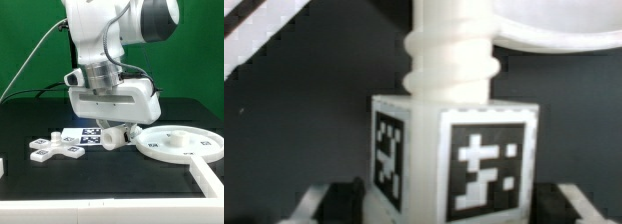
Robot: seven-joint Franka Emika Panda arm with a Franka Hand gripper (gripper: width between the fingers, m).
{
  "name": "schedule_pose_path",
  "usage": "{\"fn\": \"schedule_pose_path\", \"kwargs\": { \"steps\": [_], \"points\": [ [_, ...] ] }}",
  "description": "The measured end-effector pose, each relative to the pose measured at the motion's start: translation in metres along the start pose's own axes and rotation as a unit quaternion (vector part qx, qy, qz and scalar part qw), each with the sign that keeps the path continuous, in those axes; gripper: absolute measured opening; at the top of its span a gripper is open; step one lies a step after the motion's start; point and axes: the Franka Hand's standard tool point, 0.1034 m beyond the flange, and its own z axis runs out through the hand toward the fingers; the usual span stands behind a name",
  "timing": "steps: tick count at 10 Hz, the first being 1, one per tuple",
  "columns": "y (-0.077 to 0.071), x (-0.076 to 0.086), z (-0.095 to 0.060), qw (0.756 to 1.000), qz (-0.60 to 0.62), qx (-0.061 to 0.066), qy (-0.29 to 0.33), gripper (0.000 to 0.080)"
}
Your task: Assemble round table
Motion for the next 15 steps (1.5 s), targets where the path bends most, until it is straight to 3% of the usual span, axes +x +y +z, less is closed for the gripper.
{"fn": "schedule_pose_path", "kwargs": {
  "steps": [1, 2, 3, 7, 10, 14, 15],
  "points": [
    [0.013, -0.004, 0.002, 0.999, -0.052, -0.005, -0.005, 0.0409],
    [0.015, -0.009, 0.005, 0.995, -0.096, -0.015, -0.008, 0.0409],
    [0.008, -0.014, 0.009, 0.992, -0.119, -0.034, 0.006, 0.0409],
    [0.010, -0.018, 0.013, 0.991, -0.127, -0.035, 0.003, 0.0409],
    [0.041, -0.030, 0.027, 0.988, -0.149, -0.050, 0.002, 0.0409],
    [0.043, -0.029, 0.028, 0.987, -0.150, -0.050, 0.003, 0.0413],
    [0.043, -0.029, 0.028, 0.987, -0.150, -0.050, 0.003, 0.0568]
  ]
}}
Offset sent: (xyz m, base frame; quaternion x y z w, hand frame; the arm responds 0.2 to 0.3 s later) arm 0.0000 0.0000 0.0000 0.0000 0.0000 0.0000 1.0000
